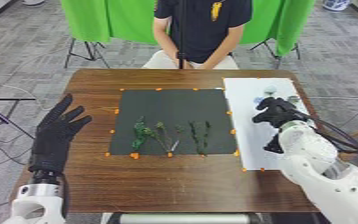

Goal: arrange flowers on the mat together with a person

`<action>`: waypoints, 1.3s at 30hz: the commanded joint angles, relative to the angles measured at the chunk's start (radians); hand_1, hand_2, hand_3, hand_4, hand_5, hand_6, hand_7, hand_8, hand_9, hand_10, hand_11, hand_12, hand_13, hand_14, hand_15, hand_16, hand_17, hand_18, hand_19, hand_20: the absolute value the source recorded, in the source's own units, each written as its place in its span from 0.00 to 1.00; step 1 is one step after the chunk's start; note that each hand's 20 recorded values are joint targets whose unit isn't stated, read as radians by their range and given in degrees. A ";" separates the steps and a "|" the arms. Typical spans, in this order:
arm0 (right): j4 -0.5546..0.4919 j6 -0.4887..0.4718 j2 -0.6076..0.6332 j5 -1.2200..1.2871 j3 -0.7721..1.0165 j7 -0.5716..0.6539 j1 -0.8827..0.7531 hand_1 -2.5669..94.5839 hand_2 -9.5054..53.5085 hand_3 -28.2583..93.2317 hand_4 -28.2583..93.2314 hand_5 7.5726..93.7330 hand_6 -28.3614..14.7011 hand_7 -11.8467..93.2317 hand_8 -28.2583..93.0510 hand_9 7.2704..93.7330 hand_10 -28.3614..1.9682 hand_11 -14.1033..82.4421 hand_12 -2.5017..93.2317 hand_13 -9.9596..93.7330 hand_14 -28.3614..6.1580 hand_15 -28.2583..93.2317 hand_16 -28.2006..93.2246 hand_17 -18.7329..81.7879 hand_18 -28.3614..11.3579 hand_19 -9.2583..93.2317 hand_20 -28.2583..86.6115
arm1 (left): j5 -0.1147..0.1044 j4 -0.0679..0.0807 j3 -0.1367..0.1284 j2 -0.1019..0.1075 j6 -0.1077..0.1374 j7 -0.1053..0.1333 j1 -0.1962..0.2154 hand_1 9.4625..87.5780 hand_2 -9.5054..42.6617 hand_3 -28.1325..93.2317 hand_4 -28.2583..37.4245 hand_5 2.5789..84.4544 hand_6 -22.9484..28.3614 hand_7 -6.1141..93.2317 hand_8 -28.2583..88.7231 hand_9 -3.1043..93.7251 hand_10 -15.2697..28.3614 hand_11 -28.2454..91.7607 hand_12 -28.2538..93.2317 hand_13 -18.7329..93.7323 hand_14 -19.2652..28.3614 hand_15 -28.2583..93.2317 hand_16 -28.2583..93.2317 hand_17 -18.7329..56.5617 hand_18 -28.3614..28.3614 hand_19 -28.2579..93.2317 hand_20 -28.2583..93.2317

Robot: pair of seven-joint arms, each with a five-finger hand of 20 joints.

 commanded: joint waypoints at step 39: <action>-0.059 0.204 -0.058 -0.277 -0.237 -0.171 0.135 0.62 0.00 0.73 0.00 0.86 0.77 0.34 0.24 0.87 0.67 0.44 0.43 0.82 0.65 0.76 0.40 0.49 0.20 0.90 0.49 | -0.016 -0.008 -0.030 0.004 0.024 0.017 0.025 0.20 0.26 0.90 0.07 0.37 0.52 0.19 0.16 0.39 0.73 0.41 0.31 0.41 0.92 0.59 0.18 0.12 0.90 0.60 0.34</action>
